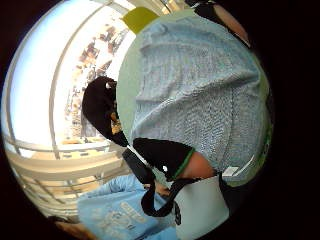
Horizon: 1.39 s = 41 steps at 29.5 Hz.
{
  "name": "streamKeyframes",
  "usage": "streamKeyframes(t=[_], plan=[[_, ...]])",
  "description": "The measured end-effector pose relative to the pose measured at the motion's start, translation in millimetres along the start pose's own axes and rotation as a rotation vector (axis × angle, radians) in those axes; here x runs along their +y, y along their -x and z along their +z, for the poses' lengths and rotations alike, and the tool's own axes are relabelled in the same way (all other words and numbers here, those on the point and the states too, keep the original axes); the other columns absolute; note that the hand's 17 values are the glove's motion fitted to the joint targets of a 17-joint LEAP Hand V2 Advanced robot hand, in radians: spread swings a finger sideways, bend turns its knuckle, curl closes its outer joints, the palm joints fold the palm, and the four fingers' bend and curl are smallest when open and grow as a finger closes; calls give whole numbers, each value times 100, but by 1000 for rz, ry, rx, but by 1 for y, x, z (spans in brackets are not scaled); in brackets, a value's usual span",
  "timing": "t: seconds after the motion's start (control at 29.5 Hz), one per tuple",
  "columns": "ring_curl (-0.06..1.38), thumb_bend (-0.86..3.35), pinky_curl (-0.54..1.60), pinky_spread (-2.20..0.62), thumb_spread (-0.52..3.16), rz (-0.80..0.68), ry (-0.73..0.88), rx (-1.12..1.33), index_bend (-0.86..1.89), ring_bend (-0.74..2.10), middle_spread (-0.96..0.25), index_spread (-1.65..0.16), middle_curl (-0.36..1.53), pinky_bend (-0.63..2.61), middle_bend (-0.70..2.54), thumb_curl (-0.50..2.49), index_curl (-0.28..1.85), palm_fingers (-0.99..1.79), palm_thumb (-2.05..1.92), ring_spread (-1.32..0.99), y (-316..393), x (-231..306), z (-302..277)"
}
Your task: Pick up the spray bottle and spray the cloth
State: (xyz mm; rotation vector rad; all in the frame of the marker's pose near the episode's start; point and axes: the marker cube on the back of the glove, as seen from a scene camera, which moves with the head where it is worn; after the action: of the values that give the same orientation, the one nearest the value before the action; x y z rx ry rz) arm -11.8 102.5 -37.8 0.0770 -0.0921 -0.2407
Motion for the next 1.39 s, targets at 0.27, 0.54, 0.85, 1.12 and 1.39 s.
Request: streamKeyframes(t=[0.27,0.54,0.85,1.12,1.39], plan=[[20,-3,31,25,89,-63,-110,-94,15,21,-3,-42,31,25,22,26,30,42,25,3,-8,98,-4],[23,5,30,26,100,78,-283,-392,16,26,-5,-41,34,19,25,29,30,54,44,3,-60,174,-8],[26,4,31,26,107,79,-311,-509,16,26,-5,-41,35,18,24,31,31,55,53,3,-135,221,-9],[26,2,32,26,109,253,-441,-778,16,23,-5,-40,35,20,20,32,32,54,59,3,-198,213,-5],[27,-5,35,26,106,274,-469,-974,10,24,-4,-39,35,30,18,30,29,49,49,4,-239,164,5]])
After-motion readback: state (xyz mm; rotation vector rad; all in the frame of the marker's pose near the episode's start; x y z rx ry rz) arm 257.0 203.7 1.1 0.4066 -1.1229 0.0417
